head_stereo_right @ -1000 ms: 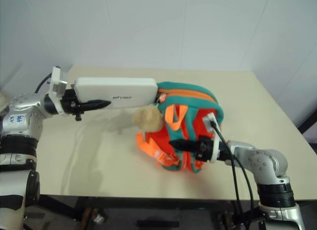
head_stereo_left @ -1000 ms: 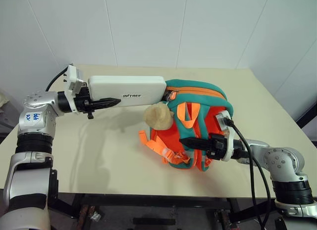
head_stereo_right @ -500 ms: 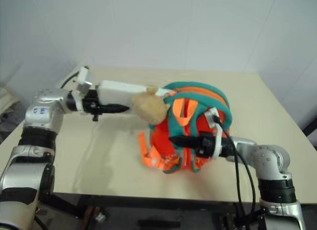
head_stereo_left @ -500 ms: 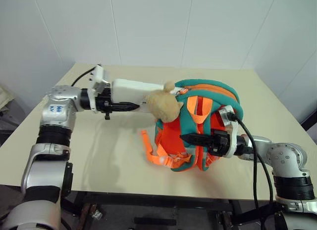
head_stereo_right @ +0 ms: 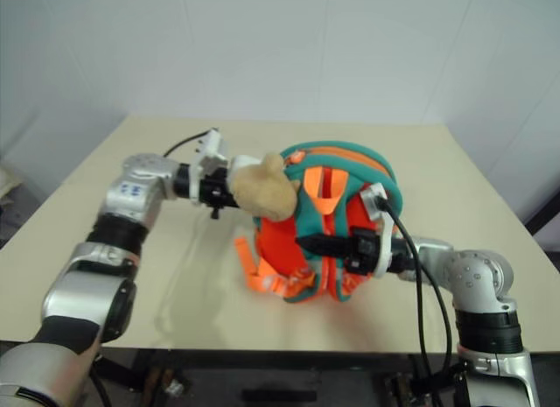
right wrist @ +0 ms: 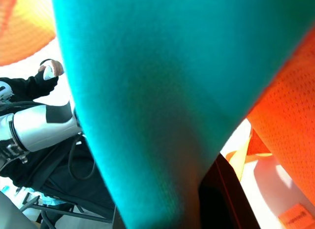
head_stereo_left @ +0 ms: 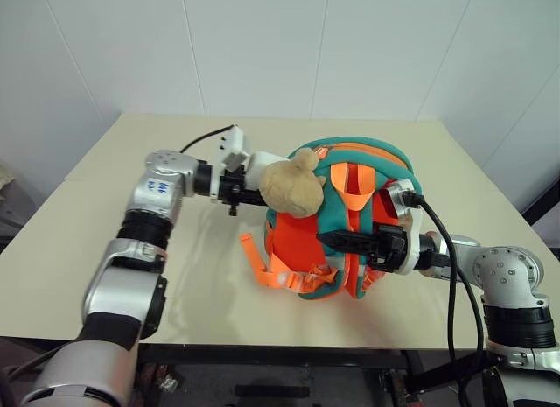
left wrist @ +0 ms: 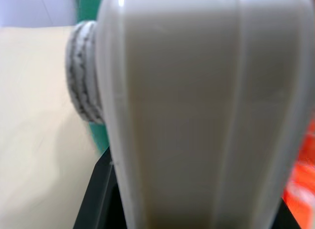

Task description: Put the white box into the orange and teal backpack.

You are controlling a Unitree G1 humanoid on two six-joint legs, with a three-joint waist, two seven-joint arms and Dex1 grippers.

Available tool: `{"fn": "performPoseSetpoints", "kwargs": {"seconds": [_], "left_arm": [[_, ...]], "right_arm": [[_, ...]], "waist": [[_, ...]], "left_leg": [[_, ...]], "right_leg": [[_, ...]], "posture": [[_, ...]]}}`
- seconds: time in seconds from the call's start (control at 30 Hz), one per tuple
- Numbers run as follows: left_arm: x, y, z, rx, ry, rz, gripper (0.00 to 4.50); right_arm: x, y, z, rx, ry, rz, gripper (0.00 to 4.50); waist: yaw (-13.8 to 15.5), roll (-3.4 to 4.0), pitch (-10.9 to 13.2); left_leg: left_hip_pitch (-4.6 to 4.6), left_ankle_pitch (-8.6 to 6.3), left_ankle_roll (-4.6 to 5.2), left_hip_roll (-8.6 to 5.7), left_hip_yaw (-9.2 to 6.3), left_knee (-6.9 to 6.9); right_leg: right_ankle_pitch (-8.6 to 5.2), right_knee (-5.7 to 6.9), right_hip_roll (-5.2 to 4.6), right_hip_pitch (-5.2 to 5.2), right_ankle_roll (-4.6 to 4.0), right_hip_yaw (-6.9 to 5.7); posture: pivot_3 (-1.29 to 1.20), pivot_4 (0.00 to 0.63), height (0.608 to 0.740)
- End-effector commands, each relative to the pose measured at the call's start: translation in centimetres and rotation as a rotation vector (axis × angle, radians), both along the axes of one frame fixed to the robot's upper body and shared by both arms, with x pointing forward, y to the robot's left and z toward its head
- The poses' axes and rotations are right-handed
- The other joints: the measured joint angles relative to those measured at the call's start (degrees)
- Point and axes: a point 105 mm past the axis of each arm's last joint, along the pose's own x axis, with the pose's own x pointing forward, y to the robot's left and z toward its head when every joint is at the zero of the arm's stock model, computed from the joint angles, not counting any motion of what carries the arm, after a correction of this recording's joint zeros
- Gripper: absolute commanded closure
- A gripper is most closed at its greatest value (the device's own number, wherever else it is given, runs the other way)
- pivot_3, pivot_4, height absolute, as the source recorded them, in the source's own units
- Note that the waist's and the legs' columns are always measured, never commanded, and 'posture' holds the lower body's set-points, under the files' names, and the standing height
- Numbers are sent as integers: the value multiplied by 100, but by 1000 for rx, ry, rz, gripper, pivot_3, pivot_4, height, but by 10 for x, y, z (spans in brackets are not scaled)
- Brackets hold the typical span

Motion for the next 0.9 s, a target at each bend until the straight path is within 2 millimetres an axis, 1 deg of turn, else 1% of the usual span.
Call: {"fn": "performPoseSetpoints", "kwargs": {"seconds": [0.03,0.13,0.2,0.27,0.37,0.43,0.47,0.5,0.57,0.67,0.73,0.8,0.9], "left_arm": [[-7,-24,20,-23,-75,-78,3147],[-11,-38,17,-42,-58,-118,3147],[-12,-44,15,-52,-51,-127,3147],[-20,-48,9,-29,-41,-194,3147],[-15,-48,1,20,-75,-157,3147],[-11,-43,6,-1,-79,-124,2437],[-11,-39,7,1,-72,-121,2216],[-11,-35,8,7,-76,-119,1864],[-10,-26,13,11,-97,-100,1342],[-14,-1,18,68,-100,-101,497],[-17,15,25,85,-101,-91,10],[-20,27,28,95,-91,-84,10],[-23,50,29,124,-66,-34,10]], "right_arm": [[-4,4,12,28,-55,19,4436],[-5,6,12,37,-59,18,4436],[-5,7,11,41,-60,15,4436],[-6,9,10,46,-59,12,4436],[-7,9,9,55,-59,3,4436],[-7,9,9,58,-60,-2,4436],[-7,9,9,59,-60,-5,4436],[-7,9,8,60,-59,-7,4436],[-7,10,8,61,-59,-10,4436],[-6,9,7,63,-58,-15,4436],[-6,9,6,64,-56,-17,4436],[-6,9,6,65,-55,-18,4436],[-5,10,5,67,-54,-17,4436]], "waist": [[1,-1,0],[-15,2,2],[-14,3,3],[-12,5,4],[-2,5,4],[0,5,4],[-1,5,4],[-8,5,4],[-22,6,4],[-52,10,7],[-74,12,7],[-72,13,8],[-41,13,8]], "left_leg": [[-2,0,0,0,0,0],[-3,-3,3,0,0,-1],[-3,-3,3,0,0,-3],[-3,-3,3,0,0,-3],[-3,-3,3,0,0,-2],[-3,-3,3,0,0,0],[-3,-3,3,0,0,3],[-4,-4,3,0,0,4],[-3,-4,3,0,0,6],[-1,-4,3,0,0,2],[-1,-4,3,1,0,-4],[-1,-4,3,1,0,-8],[-1,-4,3,1,0,-5]], "right_leg": [[0,0,0,-1,0,0],[0,0,1,-3,1,1],[-2,1,2,-5,2,1],[-3,1,1,-5,3,1],[-3,1,1,-5,3,1],[-3,1,1,-4,3,1],[-2,1,1,-3,3,1],[-2,1,1,-3,3,1],[-2,3,1,-3,3,2],[-2,6,3,-5,3,3],[-3,5,4,-6,2,3],[-3,4,3,-6,2,3],[-4,4,2,-4,2,3]], "posture": [[0,150,740],[0,150,740],[0,150,740],[0,150,740],[0,150,740],[0,150,740],[0,150,740],[0,150,740],[0,150,740],[0,150,740],[0,150,740],[0,150,740],[0,150,740]]}}
